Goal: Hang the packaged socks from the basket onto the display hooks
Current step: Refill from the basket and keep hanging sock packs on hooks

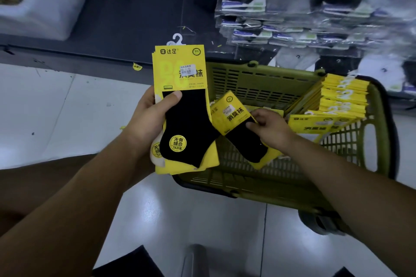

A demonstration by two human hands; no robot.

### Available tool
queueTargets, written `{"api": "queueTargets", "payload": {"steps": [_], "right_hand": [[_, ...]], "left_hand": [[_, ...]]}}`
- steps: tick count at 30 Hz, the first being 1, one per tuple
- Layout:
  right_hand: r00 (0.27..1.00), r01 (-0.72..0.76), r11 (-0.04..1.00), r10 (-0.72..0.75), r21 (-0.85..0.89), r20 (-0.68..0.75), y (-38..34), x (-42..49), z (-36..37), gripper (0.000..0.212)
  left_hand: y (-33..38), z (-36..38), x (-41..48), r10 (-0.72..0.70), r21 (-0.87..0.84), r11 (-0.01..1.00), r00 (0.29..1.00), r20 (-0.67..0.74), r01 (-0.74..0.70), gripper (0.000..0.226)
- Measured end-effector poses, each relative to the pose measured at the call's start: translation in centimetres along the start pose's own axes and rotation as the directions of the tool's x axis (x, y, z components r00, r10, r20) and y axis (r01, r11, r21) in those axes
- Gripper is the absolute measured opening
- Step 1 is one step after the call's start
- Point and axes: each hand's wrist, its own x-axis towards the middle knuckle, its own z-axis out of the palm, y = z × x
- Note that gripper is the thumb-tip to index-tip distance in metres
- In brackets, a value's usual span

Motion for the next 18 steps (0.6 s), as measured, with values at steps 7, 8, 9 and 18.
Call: {"api": "queueTargets", "payload": {"steps": [7, 8, 9, 18], "right_hand": [[0.981, 0.148, 0.972, -0.121, 0.181, -0.15, -6.9, -3.3, -3.0, 0.01], [0.974, 0.177, 0.96, -0.138, 0.219, -0.182, -7.8, -3.7, -3.5, 0.007], [0.965, 0.206, 0.942, -0.151, 0.264, -0.214, -8.7, -4.2, -4.1, 0.004], [0.988, 0.146, 0.792, -0.084, 0.593, -0.132, -13.6, -7.7, -5.5, 0.027]], "left_hand": [[0.5, -0.2, -0.5, 0.005, 0.061, 0.998, 1.0, -0.027, -0.003, 0.036], [0.6, -0.1, -0.5, 0.022, 0.092, 0.996, 0.999, -0.037, -0.019, 0.036], [0.7, 0.0, -0.7, 0.038, 0.128, 0.991, 0.998, -0.047, -0.032, 0.035], [2.0, 4.7, -2.1, 0.155, 0.323, 0.932, 0.986, 0.056, -0.165, 0.072]]}}
